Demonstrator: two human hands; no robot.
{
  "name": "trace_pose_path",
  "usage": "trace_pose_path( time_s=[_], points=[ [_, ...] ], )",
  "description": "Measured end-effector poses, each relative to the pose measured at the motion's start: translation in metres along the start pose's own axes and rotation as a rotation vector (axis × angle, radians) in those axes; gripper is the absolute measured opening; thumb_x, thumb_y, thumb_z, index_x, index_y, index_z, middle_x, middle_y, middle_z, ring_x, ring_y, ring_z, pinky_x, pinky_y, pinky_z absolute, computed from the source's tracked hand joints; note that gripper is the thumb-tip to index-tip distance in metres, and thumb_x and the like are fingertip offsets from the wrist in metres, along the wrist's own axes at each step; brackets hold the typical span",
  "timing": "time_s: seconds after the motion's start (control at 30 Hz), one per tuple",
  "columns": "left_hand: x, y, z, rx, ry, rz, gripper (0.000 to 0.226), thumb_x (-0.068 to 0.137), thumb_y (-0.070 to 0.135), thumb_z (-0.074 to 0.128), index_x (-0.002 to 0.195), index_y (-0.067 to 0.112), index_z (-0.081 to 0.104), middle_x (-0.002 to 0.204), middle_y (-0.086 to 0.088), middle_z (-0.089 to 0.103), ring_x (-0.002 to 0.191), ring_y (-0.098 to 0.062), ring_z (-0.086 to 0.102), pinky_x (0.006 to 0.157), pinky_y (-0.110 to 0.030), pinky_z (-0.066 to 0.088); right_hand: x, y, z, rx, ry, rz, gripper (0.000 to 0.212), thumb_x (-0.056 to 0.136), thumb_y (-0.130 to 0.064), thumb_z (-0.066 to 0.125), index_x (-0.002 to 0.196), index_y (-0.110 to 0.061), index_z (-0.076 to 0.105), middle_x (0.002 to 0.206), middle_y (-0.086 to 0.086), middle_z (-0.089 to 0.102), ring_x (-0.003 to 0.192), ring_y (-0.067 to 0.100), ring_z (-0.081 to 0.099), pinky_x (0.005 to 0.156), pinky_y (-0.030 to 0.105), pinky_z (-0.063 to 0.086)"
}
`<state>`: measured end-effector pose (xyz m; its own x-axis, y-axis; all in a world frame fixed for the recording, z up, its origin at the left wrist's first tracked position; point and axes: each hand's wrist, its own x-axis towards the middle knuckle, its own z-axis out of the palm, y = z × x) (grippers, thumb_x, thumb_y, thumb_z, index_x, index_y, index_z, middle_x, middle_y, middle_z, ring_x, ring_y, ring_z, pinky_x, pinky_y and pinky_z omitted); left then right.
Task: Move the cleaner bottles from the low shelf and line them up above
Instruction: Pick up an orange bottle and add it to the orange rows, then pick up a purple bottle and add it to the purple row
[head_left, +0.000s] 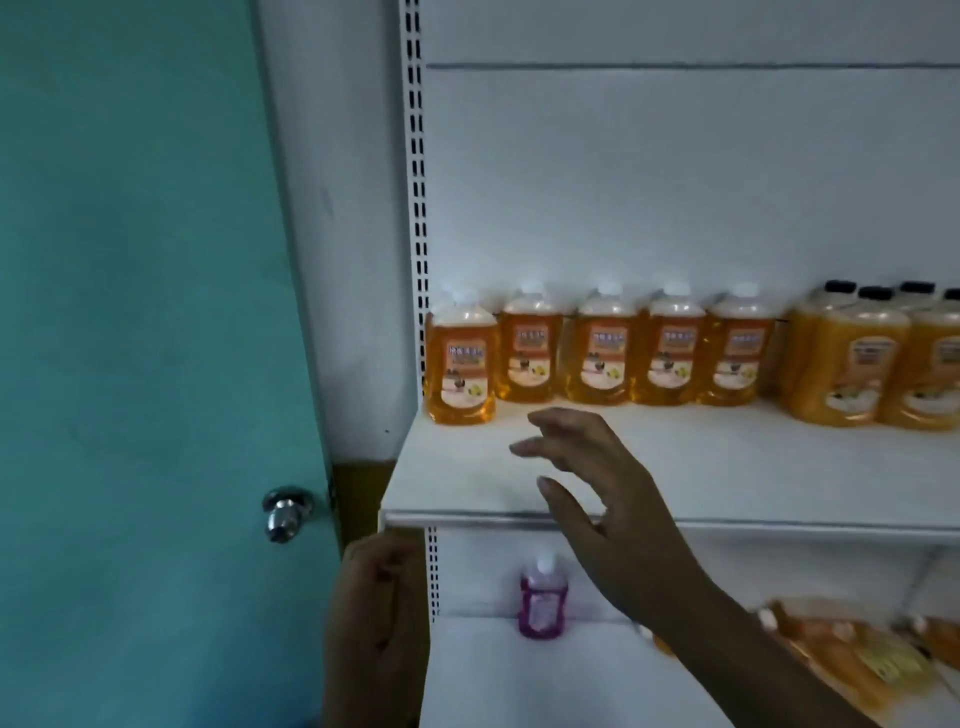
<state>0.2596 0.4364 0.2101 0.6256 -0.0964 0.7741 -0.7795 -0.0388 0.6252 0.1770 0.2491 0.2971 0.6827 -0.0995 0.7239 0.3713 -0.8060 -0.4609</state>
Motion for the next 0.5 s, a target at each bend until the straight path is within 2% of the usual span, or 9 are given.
trace_pose_path(
  time_s=[0.1,0.2,0.27,0.4,0.5],
  points=[
    [-0.047,-0.027,-0.002,-0.005,-0.128,-0.114,0.020,0.087,0.029,0.048,0.103,0.039,0.055,0.098,0.002,0.059,0.088,-0.011,0.060,0.078,-0.020,0.046,-0.047,0.004,-0.005,0.016,-0.043,0.063,0.026,0.091,-0.007,0.056,0.105,-0.025,0.069,0.122,-0.014,0.058,0.121,0.011,0.055,0.096,0.020,0.045],
    [-0.093,-0.048,0.005,-0.006,-0.226,-0.289,0.032,0.086,0.023,0.051,0.104,0.050,0.052,0.099,0.017,0.057,0.090,-0.006,0.059,0.077,-0.011,0.044,-0.096,0.026,0.007,0.087,-0.065,0.231,0.025,0.089,-0.003,0.058,0.099,-0.022,0.071,0.116,-0.015,0.060,0.112,0.013,0.060,0.086,0.015,0.046],
    [-0.120,-0.063,0.015,0.009,-0.292,-0.426,0.037,0.085,0.016,0.055,0.103,0.049,0.053,0.101,0.019,0.059,0.092,-0.007,0.059,0.078,-0.012,0.044,-0.126,0.051,0.021,0.123,-0.092,0.377,0.028,0.089,0.001,0.061,0.099,-0.023,0.071,0.114,-0.017,0.061,0.111,0.009,0.060,0.082,0.011,0.047],
    [-0.154,-0.101,0.036,0.049,-0.442,-0.608,0.033,0.087,0.018,0.060,0.109,0.042,0.053,0.113,0.020,0.057,0.102,-0.005,0.058,0.083,-0.021,0.048,-0.171,0.123,0.059,0.143,-0.164,0.677,0.034,0.087,-0.003,0.067,0.108,-0.030,0.066,0.118,-0.017,0.060,0.111,0.007,0.059,0.082,0.019,0.053],
    [-0.163,-0.132,0.064,0.097,-0.491,-0.674,0.039,0.087,0.011,0.067,0.120,0.028,0.054,0.119,0.009,0.056,0.105,-0.008,0.057,0.089,-0.031,0.052,-0.176,0.188,0.094,0.014,-0.276,0.751,0.042,0.084,-0.009,0.073,0.118,-0.028,0.060,0.128,-0.007,0.054,0.117,0.011,0.054,0.090,0.032,0.053]
  ],
)
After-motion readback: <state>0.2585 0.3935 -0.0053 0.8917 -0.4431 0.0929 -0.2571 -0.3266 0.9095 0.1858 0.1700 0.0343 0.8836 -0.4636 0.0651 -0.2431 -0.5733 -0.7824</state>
